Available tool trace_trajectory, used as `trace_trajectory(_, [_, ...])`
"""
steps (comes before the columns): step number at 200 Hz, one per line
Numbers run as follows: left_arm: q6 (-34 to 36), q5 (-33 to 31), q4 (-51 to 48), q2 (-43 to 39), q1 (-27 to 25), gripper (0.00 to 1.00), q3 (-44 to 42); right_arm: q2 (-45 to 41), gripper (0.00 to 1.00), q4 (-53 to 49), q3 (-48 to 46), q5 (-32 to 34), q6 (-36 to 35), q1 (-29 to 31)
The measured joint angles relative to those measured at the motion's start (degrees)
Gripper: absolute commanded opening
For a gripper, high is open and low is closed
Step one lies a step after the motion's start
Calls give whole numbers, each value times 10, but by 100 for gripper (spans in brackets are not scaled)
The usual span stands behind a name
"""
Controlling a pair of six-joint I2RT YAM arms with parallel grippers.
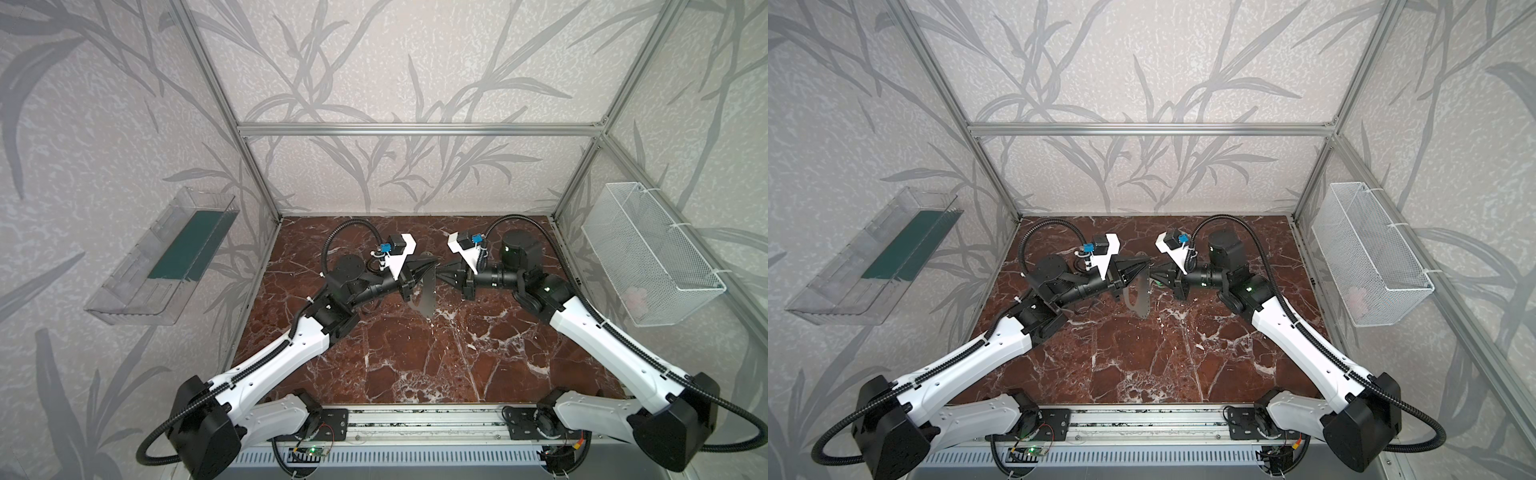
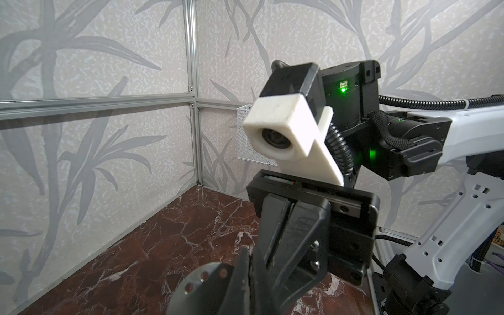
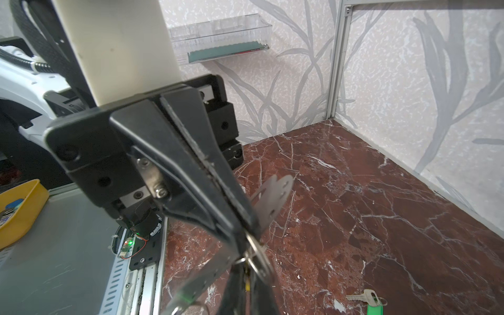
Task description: Put the keys on the keyring
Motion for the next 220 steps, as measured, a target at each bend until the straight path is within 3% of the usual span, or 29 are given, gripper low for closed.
trace_trajectory(220, [16, -15, -25, -14, 2, 0, -11, -66, 0, -58, 1, 71, -41, -19])
